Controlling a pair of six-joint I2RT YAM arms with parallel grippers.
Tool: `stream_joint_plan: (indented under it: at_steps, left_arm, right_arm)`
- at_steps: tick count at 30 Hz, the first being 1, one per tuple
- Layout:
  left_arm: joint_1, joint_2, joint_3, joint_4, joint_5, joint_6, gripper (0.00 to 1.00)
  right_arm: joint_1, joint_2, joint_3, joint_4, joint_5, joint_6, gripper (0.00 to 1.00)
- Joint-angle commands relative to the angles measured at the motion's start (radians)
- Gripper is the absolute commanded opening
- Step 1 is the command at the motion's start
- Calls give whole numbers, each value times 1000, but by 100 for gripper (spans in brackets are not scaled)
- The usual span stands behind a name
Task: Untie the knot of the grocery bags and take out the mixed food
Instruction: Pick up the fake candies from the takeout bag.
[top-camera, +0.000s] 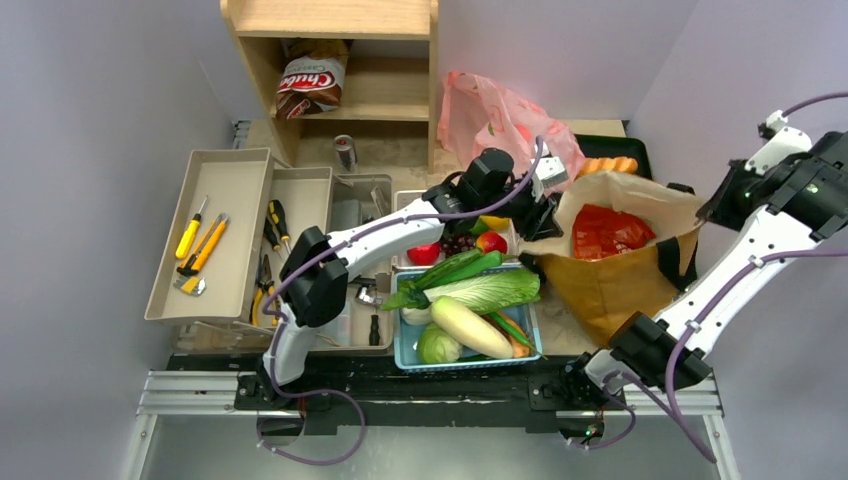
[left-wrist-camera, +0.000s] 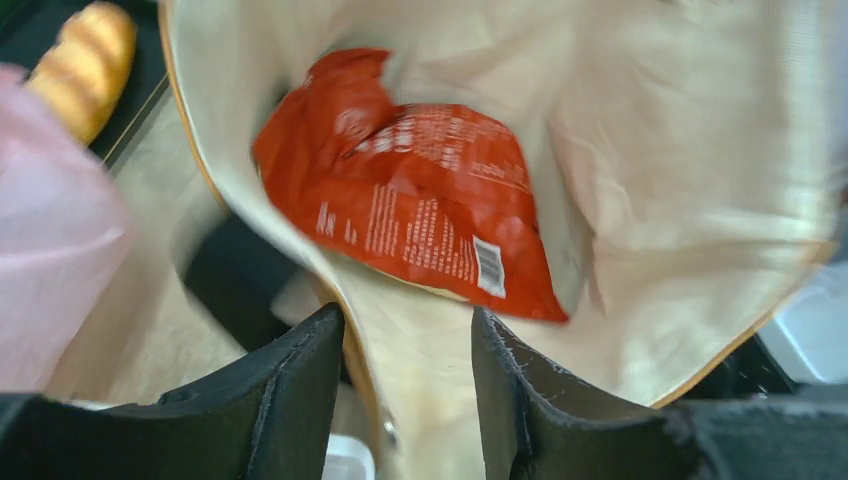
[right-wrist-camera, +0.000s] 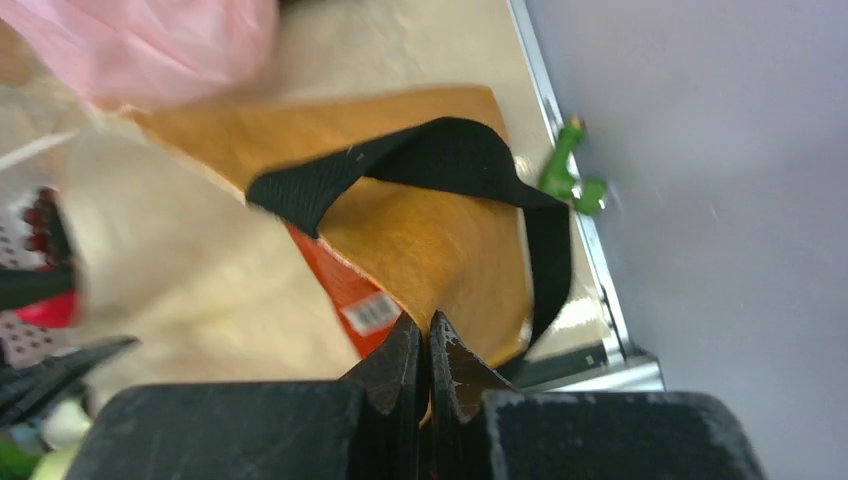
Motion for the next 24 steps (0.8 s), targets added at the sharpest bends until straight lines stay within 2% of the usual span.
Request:
stream_joint_plan:
  at_steps: [1,3,5,9,11,12,14,16,18,24]
  left_arm:
    - [-8,-47,42,83,283,54,48]
    - [-22,-24,87,3,291,69,46]
    - [-38,-8,103,-46,281,97,44]
    - [-36,-48,30,-60,216,95,45]
    - [-10,-138,-88,8,204,97,46]
    - [-3,-205,-182,119,205,118,47]
    - [-16,-311,-342,252,195,301,51]
    - [-35,-304,-278,113,213,409,53]
    - [-40,-243,-185,22,246,406,54]
    - [-137,-23,42,25,175,407,63]
  right_arm:
    - [51,71,202,85,-228,106,0]
    - [112,93,217,48,-225,59,0]
    - [152,76,160,11,-241,0,0]
    - [196,1,-9,-52,-216,-165,0]
    - [200,-59,-80,-55,-219,-238,0]
    - [205,-80,-105,-56,-226,-263,0]
    - [213,-114,-139,-55,-249,-300,0]
    - [217,-129,-160,-56,-291,-314,0]
    - [217,-124,-157,-54,-339,-305,0]
    - [248,-67,-155,-51,-464,-264,0]
